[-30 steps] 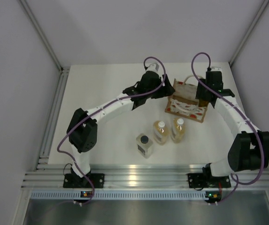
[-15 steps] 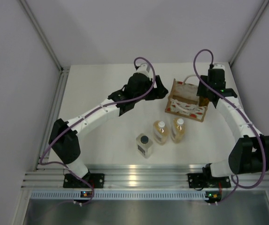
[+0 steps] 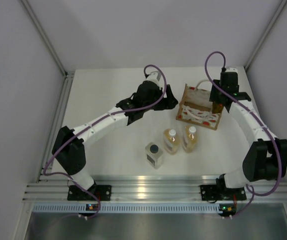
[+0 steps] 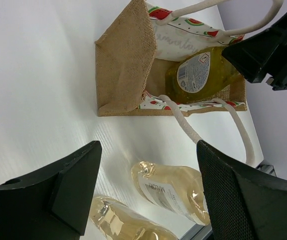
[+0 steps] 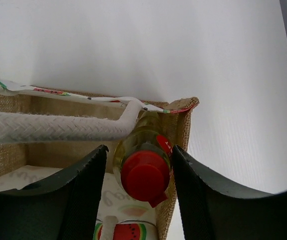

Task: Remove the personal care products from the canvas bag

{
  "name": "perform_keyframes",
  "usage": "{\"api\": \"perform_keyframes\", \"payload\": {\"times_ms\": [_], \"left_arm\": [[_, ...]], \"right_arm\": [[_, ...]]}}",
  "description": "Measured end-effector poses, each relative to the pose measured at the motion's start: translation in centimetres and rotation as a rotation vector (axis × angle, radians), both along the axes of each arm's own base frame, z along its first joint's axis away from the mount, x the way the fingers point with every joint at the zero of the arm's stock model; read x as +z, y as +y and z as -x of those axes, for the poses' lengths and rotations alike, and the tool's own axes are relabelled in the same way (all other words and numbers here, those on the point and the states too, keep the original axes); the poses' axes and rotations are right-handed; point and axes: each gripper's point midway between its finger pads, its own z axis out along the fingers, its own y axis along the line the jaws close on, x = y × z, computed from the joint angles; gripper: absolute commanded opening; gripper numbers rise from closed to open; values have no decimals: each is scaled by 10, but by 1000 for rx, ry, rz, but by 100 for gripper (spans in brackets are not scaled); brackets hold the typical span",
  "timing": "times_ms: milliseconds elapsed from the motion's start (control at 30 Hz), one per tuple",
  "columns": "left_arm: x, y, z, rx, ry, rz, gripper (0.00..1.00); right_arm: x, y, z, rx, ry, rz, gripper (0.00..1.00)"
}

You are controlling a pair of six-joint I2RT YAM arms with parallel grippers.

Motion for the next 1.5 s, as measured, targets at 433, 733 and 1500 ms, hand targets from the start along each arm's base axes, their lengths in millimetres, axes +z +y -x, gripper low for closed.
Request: {"api": "perform_keyframes", "payload": {"times_ms": [433,733,1500], "left_arm": [[-10,2,3,-5,15,-18,81],[-12,3,3,-10,10,-28,81],[-13,5,1,2,5,-41,81]], "right_arm": [[-17,-1,0,-6,41,3,61],[-29,-1,1,-21,67,-5,62],[-33,3,1,-62,104,-29,0]]}}
